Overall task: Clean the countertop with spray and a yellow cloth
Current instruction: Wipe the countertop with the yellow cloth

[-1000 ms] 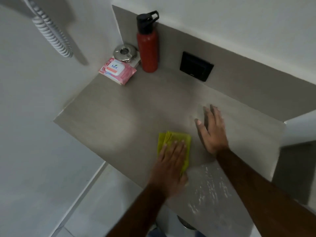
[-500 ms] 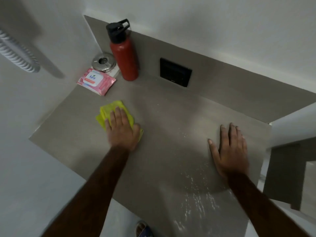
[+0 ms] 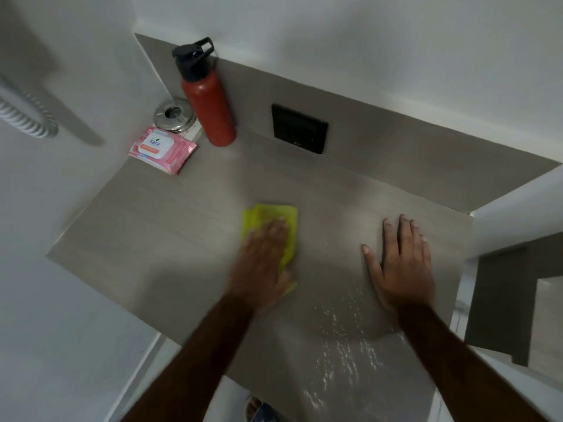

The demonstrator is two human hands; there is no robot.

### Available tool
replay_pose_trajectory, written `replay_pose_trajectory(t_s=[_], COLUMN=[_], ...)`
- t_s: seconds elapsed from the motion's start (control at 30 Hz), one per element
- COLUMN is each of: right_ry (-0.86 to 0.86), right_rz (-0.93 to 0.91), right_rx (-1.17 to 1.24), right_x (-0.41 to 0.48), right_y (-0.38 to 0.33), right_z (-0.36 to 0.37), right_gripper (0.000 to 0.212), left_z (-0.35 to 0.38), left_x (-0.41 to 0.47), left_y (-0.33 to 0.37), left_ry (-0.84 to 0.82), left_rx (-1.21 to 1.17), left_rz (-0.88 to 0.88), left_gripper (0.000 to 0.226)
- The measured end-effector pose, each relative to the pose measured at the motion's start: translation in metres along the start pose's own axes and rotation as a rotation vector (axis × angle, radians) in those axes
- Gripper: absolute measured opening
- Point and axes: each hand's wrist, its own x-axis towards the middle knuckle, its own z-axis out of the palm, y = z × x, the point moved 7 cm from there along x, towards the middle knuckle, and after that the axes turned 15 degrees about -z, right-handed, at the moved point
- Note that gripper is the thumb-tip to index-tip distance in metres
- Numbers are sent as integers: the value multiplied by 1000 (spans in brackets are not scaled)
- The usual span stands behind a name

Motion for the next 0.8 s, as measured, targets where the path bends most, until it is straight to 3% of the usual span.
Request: replay_pose_trajectory(t_s=[0.13, 0.23, 0.53, 0.8], right_ry=[-3, -1, 11, 8], right_rz=[4, 6, -3, -1], right_rx=[12, 7, -14, -4], right_x=[1, 1, 1, 1], right_y=[1, 2, 3, 5], right_z=[0, 1, 3, 3], right_gripper=[80, 80, 80, 81], left_z=[-17, -28, -46, -49], left_x=[16, 63, 182, 117], left_y=[-59, -61, -36, -57], left_ry=[63, 72, 55, 1], left_rx=[-2, -43, -5, -41], left_rz=[-366, -471, -441, -195], left_gripper=[87, 88, 78, 85])
